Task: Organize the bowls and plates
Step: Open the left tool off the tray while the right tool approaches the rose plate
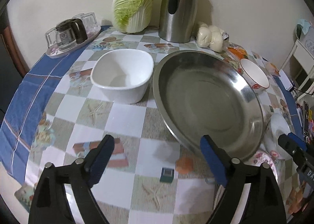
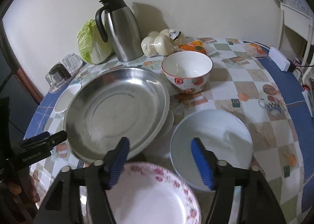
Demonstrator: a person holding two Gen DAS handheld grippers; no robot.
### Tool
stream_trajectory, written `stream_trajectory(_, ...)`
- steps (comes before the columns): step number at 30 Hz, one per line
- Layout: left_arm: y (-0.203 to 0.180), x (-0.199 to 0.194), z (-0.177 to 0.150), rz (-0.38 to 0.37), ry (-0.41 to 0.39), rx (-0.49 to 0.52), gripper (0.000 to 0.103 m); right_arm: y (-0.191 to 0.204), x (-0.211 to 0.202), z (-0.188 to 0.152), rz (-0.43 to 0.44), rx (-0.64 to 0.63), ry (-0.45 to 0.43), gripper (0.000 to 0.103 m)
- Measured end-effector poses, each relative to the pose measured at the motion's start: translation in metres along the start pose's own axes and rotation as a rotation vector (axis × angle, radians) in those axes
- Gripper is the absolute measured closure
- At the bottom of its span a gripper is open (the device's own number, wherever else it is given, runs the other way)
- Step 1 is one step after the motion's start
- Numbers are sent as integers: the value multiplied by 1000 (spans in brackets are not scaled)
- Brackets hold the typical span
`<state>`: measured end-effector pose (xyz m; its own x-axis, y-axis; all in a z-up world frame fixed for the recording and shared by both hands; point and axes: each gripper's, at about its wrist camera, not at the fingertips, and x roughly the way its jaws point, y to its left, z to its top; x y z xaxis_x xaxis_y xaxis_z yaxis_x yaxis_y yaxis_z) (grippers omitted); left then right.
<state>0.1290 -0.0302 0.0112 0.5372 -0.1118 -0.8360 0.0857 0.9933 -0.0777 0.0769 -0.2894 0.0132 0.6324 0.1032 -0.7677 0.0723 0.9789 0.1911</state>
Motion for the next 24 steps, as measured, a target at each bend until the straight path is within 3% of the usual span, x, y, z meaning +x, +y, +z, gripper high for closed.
stream_trajectory(4,0,-13,-13,8,-9,-16,10,5,-12,-12,-1,-18,4,22)
stream_trajectory(15,1,-42,-39,12,-53,-39,2,10,-36,-39,1,-20,26,14)
stream_trajectory(24,-7,-53,-52,-25,-73,-33,2,2,-46,-57,-7,2,46,10)
